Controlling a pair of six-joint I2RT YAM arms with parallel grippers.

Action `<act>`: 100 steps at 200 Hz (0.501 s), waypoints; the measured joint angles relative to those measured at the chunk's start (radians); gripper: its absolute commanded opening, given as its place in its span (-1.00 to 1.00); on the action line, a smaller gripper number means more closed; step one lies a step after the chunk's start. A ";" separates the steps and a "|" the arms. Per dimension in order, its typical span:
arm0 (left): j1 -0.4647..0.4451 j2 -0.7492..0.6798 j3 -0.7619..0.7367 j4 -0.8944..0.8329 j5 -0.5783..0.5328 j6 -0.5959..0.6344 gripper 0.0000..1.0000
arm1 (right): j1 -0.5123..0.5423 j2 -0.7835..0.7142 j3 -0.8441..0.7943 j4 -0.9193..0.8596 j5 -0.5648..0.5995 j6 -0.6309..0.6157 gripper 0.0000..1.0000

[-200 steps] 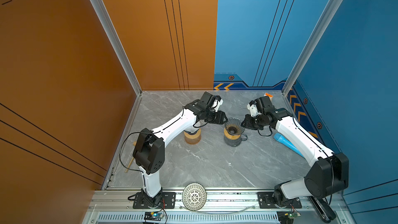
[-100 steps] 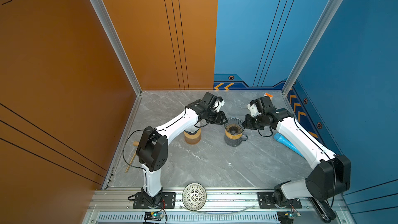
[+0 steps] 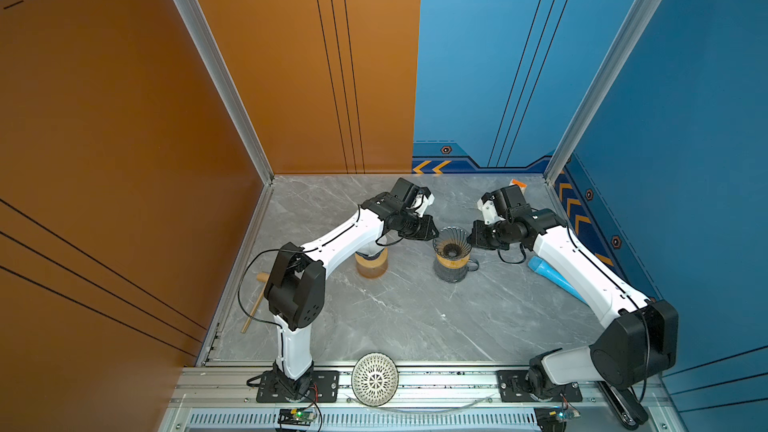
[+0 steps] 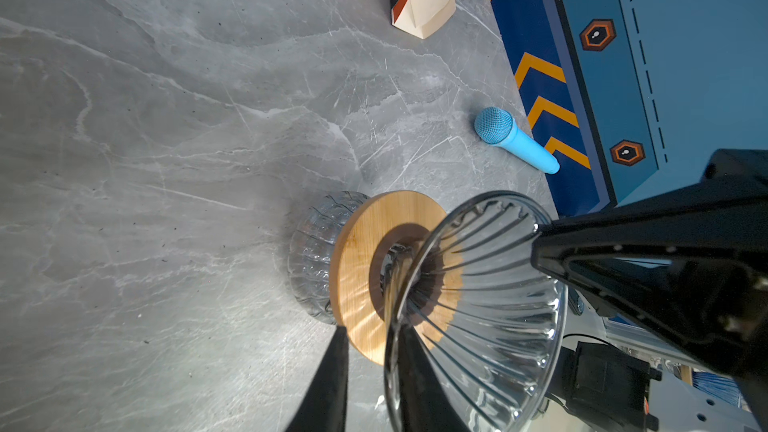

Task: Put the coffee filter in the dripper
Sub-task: 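Pinch the dripper rim with the left gripper while the right gripper holds it, then hold the seated dripper with both grippers, then open the right gripper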

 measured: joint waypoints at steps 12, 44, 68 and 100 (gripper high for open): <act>0.000 0.003 0.006 0.000 0.005 0.000 -0.62 | -0.001 0.000 0.000 0.000 0.002 0.000 -0.93; -0.001 0.008 0.013 0.000 0.012 0.000 -0.65 | -0.009 0.000 -0.003 0.000 0.002 0.000 -0.93; -0.004 0.008 0.013 0.000 0.012 0.000 -0.71 | -0.011 0.000 -0.005 0.003 0.000 0.000 -0.94; -0.006 0.010 0.013 0.001 0.016 0.000 -0.77 | -0.017 0.000 -0.010 0.011 -0.002 0.000 -0.94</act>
